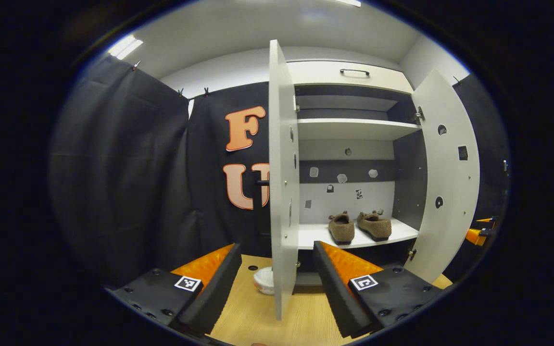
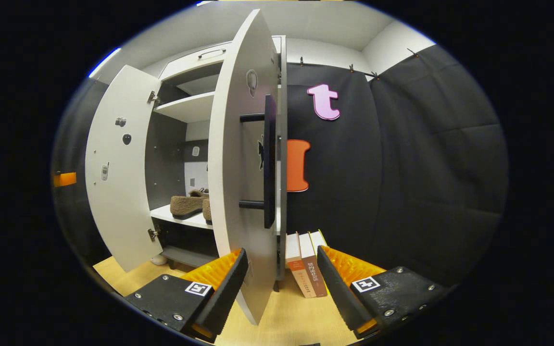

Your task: Grab one shoe with the right hand and put it into the shoe cabinet, grab the other shoe with the left hand and put it into the shoe cabinet; then close the right door with the right hand and the left door with the left hand.

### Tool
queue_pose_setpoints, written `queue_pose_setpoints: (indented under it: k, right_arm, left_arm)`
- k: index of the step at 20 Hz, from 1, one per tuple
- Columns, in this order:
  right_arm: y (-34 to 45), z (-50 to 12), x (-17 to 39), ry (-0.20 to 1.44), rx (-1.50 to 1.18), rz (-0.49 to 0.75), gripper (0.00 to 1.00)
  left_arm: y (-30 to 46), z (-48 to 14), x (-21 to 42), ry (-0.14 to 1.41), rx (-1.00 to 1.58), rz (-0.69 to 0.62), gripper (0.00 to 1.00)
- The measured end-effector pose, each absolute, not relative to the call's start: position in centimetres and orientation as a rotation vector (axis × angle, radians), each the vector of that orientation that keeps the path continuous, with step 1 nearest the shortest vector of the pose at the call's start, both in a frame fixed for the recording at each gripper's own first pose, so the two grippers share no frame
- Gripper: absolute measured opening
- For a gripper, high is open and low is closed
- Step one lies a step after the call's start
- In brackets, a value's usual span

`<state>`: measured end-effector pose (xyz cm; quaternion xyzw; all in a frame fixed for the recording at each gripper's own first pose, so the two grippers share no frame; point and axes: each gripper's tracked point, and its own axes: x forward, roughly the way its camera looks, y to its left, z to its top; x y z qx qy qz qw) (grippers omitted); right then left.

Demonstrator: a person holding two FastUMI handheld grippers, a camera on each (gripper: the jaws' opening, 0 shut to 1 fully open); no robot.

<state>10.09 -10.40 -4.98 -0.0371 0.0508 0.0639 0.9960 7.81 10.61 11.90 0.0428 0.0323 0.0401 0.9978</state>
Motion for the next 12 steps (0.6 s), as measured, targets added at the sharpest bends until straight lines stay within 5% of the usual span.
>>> queue_pose_setpoints:
  k: [12]
  right_arm:
    - [-2.3, -6.4, 13.0, 0.087, -0.059, 0.09, 0.91]
  left_arm:
    - [19.1, 9.9, 11.7, 0.076, 0.091, 0.038, 0.97]
